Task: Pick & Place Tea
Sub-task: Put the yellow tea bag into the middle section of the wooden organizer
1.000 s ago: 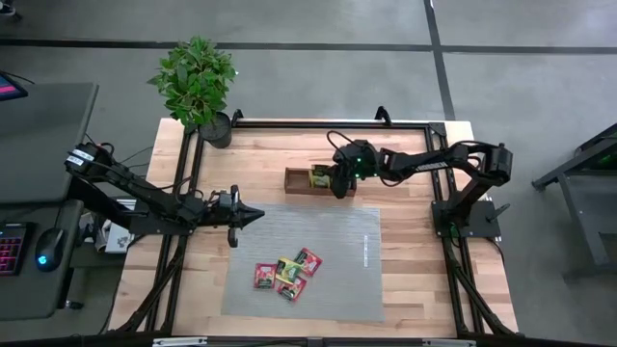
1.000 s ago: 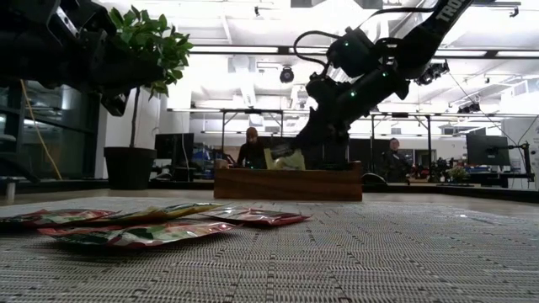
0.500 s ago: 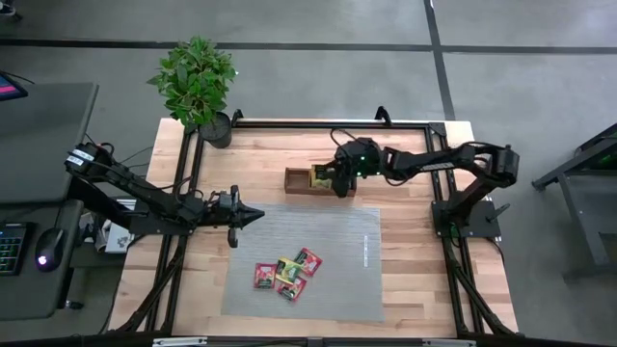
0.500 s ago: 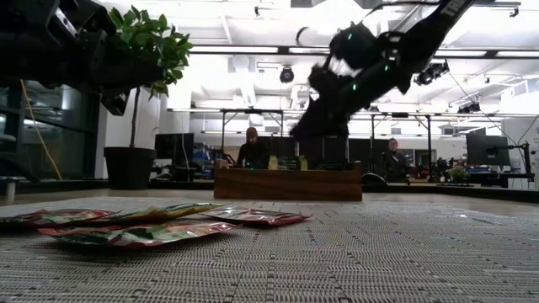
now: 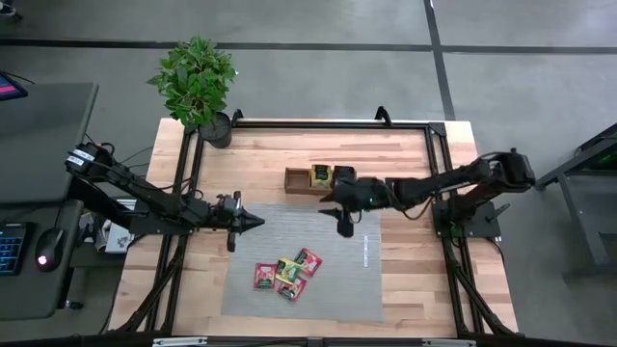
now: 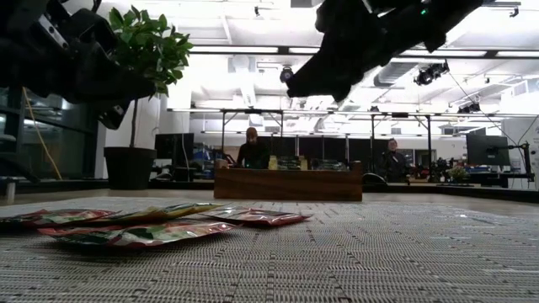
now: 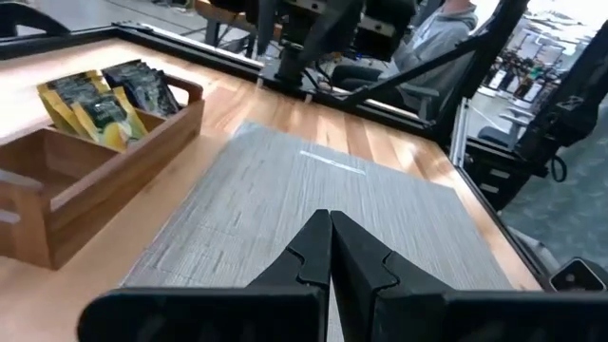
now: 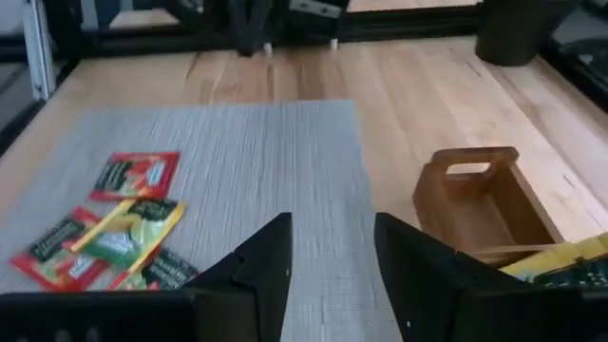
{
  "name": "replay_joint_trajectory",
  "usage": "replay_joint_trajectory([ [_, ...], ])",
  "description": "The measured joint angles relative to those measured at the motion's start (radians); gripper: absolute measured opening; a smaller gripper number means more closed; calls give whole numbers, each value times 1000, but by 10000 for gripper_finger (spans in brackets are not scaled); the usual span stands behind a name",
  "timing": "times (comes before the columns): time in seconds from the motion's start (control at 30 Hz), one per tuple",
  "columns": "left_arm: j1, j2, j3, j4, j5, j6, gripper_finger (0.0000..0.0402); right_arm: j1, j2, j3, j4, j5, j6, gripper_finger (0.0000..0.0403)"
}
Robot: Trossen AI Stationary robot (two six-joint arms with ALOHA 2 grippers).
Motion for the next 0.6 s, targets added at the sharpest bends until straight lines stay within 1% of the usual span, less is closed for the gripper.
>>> replay_joint_trajectory([
  [0.07,0,0,0,0,11,0,0,34,16,0,6,20,9,137],
  [0.2,0,0,0,-14,36,-21,0,81,68,0,-1,11,66,102],
  [0.3,-1,0,0,-30,74,-42,0,113,110,15,-7,9,91,60],
  [0.37,-1,0,0,-43,98,-62,0,131,142,50,-22,7,112,22],
  [0.4,-1,0,0,-44,112,-71,0,140,162,73,-37,9,117,12],
  [0.5,-1,0,0,-58,151,-83,0,167,240,164,-66,20,124,9],
  [0.6,-1,0,0,-90,187,-101,0,183,335,262,-126,-7,161,3],
])
